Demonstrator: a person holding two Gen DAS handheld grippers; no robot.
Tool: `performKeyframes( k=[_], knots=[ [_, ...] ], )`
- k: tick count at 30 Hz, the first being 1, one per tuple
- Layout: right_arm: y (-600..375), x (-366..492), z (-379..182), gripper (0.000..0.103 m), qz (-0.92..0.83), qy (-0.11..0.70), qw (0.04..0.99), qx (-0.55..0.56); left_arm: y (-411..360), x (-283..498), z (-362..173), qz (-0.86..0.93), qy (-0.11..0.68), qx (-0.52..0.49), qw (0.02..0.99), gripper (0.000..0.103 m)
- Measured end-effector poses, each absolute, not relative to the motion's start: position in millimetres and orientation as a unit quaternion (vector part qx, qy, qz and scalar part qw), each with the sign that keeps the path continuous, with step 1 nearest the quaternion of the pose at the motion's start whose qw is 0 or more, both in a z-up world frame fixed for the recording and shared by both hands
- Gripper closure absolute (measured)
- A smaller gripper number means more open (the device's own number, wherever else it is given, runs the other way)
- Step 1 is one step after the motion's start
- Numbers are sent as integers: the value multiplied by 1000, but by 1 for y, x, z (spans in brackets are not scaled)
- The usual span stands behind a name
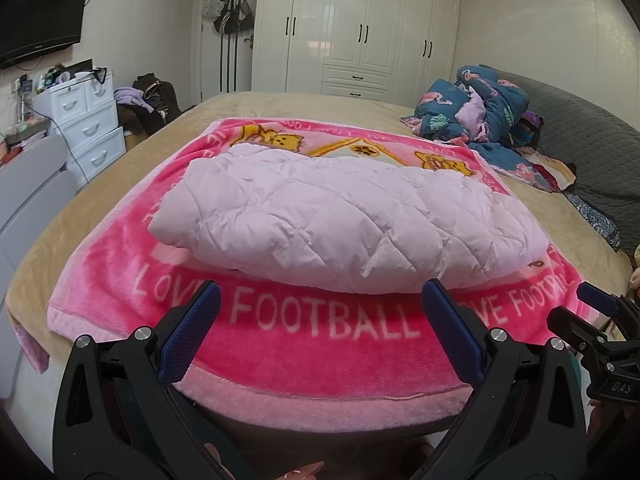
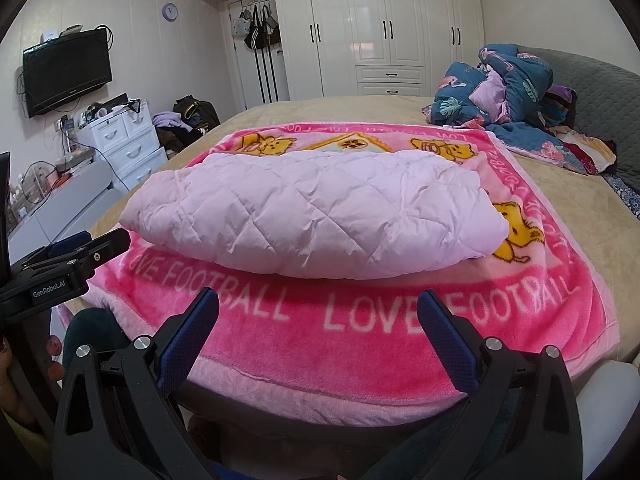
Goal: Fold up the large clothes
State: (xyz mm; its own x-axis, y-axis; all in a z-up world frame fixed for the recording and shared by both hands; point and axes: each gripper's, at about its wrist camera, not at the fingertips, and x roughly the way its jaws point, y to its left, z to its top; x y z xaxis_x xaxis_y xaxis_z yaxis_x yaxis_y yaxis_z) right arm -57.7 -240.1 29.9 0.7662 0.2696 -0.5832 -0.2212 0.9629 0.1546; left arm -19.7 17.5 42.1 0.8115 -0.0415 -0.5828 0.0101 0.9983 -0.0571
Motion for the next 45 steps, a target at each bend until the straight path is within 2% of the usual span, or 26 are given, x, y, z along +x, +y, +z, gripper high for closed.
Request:
performKeyframes(
  k=[45],
  knots=[
    [-255,-56,19,4,105,336,935,41,23,-18,33,4,316,-8,949,9]
  ],
)
